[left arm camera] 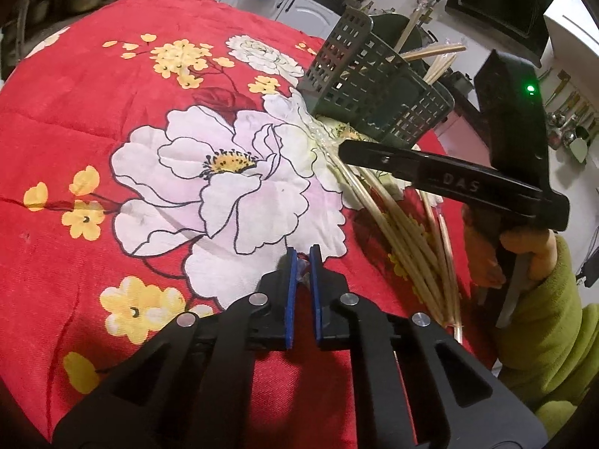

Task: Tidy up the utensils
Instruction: 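Lower the left tool onto a wrapped chopstick and close it while the right tool closes on another, then lift the held chopsticks with both tools and carry them above the green caddy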

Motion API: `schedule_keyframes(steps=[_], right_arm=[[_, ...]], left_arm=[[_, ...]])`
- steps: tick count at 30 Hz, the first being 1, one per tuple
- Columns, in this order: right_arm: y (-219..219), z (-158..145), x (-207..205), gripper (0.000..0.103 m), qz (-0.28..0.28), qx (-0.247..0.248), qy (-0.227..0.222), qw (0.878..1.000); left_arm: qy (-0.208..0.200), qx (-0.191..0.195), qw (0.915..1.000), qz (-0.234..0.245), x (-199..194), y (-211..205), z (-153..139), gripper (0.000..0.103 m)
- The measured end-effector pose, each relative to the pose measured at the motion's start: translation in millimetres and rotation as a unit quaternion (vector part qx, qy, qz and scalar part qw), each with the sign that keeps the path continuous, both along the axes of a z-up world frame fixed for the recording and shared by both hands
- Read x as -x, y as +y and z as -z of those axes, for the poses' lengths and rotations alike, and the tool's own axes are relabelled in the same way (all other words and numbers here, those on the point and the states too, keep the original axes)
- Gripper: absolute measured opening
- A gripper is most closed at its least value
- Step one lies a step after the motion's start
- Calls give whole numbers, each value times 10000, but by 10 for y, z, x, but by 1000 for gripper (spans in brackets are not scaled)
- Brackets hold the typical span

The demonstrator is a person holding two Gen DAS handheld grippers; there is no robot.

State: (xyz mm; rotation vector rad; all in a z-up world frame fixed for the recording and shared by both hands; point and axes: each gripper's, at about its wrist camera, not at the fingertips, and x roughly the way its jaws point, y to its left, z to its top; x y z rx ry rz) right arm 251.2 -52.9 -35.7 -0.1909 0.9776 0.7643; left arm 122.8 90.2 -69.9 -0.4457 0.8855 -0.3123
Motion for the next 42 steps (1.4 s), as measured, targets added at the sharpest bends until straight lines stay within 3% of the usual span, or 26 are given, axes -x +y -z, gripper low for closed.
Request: schedule_keyframes(steps=[6, 10, 23, 35, 42], right_arm=[[15, 36, -77, 22, 37, 46, 60, 10000], [6, 67, -117, 10, 35, -20, 172, 9998], [-286, -358, -66, 10, 371, -555, -458, 9967], [-596, -915, 102, 9, 631, -1112, -1272, 9836], [-764, -1100, 165, 9, 725, -1355, -1469, 9771]], left_arm=[[-104, 32, 9999, -17, -33, 3, -74, 3], [-199, 40, 9998, -64, -65, 13, -151, 3], [-619, -85, 9980, -86, -227, -25, -518, 3], [-997, -220, 9948, -36, -293, -85, -845, 2], [-1196, -266, 9925, 30, -359, -149, -1020, 2]])
